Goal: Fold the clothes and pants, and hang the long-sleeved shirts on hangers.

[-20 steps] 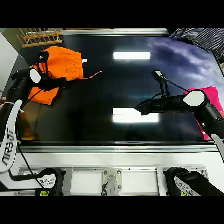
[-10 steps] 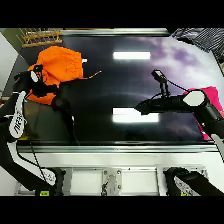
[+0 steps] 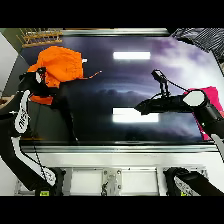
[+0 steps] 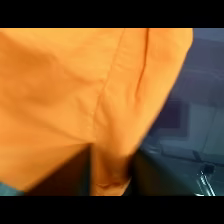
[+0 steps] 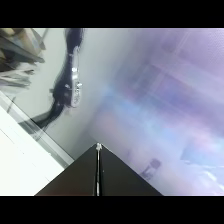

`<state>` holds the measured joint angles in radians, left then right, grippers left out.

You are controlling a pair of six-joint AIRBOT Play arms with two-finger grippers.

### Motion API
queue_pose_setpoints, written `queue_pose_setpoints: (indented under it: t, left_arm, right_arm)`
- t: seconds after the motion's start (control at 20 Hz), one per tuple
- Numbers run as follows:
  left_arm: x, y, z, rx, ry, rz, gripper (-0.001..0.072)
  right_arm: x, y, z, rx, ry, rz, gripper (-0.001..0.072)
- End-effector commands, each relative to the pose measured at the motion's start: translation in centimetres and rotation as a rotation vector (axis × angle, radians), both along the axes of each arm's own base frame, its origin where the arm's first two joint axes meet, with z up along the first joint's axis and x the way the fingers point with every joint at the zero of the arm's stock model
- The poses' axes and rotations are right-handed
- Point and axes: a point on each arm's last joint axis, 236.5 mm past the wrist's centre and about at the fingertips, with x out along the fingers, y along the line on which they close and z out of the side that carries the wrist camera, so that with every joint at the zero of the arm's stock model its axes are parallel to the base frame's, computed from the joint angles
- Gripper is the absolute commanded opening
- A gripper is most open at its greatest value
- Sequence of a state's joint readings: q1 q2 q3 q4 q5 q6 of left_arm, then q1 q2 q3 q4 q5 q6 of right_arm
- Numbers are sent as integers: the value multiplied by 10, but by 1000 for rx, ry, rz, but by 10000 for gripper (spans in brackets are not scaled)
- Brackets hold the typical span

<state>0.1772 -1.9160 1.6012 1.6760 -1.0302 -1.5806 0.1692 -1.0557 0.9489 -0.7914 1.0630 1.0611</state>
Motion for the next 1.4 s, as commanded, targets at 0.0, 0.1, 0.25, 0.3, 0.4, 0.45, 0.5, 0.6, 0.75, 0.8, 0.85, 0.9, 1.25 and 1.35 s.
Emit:
queue_pose_setpoints:
  t: [0.0,0.1,0.25,0.3,0.4,0.45,0.5,0.6,0.75,0.8,0.85,0.9,1.25,1.35]
  left_arm:
    - [-7,-1,-3,-5,31,11,20]
    - [-8,-12,3,-44,29,20,6]
    - [9,-47,55,-78,-88,-27,6]
    - [12,-64,79,-79,-130,-68,6]
    - [8,-107,131,-81,-196,-164,6]
    - [0,-129,153,-83,-217,-209,6]
    - [-11,-155,176,-89,-235,-265,6]
    - [-40,-209,214,-104,-261,-384,7]
    - [-88,-292,258,-140,-321,-586,6]
    - [-105,-314,266,-152,-326,-643,6]
    - [-122,-331,270,-162,-315,-688,6]
    - [-138,-338,270,-161,-285,-706,6]
    - [-219,-251,173,-72,4,-508,6]
    - [-239,-210,154,-61,53,-411,6]
  right_arm:
    - [0,0,0,1,0,1,20]
    - [0,0,0,0,0,1,20]
    - [0,0,0,1,0,1,20]
    - [0,0,0,0,0,1,20]
    - [0,0,0,1,0,1,20]
    - [0,1,0,1,0,1,20]
    - [0,2,2,12,0,-2,19]
    - [6,12,15,92,-3,-31,20]
    - [-5,24,24,161,41,-3,20]
    - [-11,25,23,160,58,17,20]
    - [-13,25,22,157,65,25,20]
    - [-15,25,21,151,71,32,21]
    - [-15,-16,-22,-123,41,62,15]
    - [-8,-38,-35,-236,23,40,14]
